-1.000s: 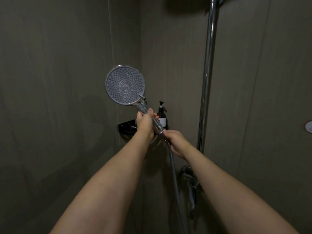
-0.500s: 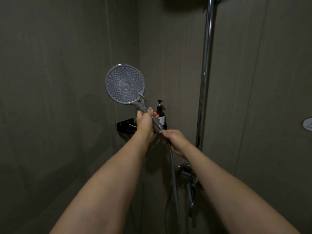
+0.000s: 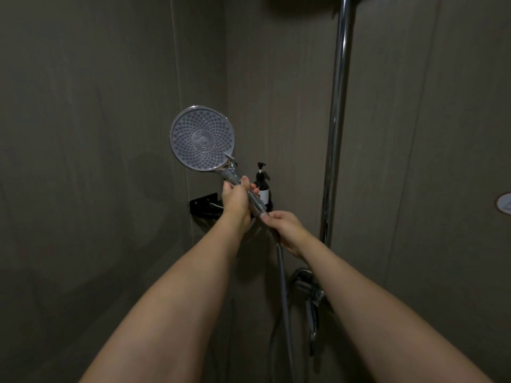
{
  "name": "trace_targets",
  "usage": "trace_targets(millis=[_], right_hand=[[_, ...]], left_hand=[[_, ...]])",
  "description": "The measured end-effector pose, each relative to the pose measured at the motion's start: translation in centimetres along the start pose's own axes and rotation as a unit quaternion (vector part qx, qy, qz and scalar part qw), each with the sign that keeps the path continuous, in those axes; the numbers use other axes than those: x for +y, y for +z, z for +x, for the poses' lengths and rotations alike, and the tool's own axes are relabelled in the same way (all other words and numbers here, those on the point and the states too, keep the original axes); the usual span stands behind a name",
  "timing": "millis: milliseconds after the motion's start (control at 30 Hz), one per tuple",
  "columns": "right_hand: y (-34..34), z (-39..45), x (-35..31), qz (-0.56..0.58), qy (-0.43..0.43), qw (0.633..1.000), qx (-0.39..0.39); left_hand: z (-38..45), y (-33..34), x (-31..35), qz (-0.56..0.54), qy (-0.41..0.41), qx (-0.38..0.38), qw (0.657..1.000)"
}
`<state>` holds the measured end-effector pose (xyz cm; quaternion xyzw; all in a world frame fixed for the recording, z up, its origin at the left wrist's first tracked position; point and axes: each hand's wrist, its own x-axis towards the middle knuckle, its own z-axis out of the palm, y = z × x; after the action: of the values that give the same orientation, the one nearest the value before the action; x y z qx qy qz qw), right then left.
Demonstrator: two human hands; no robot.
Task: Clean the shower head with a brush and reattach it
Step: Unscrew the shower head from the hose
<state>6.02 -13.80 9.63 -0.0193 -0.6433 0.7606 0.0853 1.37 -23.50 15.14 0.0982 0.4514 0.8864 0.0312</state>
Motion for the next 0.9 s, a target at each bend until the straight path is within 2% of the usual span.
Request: trace_targets(millis=[67,167,267,367,500,600,700,800,900], right_hand=[[-0.05,-0.04,-0.04,0.031,0.001,0.999,0.005],[-0.10,0.01,-0.06,-0.002,0.003,1.000,0.006],[-0.16,0.09,-0.04,0.023,-0.004,1.000,0.001],[-0.22,0.03,-0.15,0.003,0.003,1.000,-0.002],[-0.30,-0.09,-0.23,0.049,-0.005,0.999,-0.005],[-0.33,-0.05,-0.27,0.000,-0.010,1.000,0.008],[-0.56,-0.13,-0.27,0.026,-0.018,0.999,0.005],[-0.54,-0.03,-0.22,-0.004,-0.015,1.000,0.011],[-0.61,-0.08,-0.29,0.063,-0.011,0.998,0.008]], left_hand=[[0.02,0.05,-0.03,0.000,0.000,-0.001,1.000],[0.01,0.10,-0.08,0.001,0.001,0.000,1.000],[0.17,0.03,-0.17,-0.001,-0.004,-0.003,1.000],[0.24,0.03,-0.29,0.006,0.001,-0.011,1.000],[0.29,0.33,-0.39,0.000,-0.001,-0.008,1.000],[0.50,0.49,-0.59,0.001,-0.005,-0.009,1.000],[0.52,0.69,-0.69,-0.009,-0.008,-0.005,1.000],[0.38,0.83,-0.71,-0.008,-0.011,-0.007,1.000],[0.33,0.85,-0.75,-0.007,-0.019,-0.006,1.000]])
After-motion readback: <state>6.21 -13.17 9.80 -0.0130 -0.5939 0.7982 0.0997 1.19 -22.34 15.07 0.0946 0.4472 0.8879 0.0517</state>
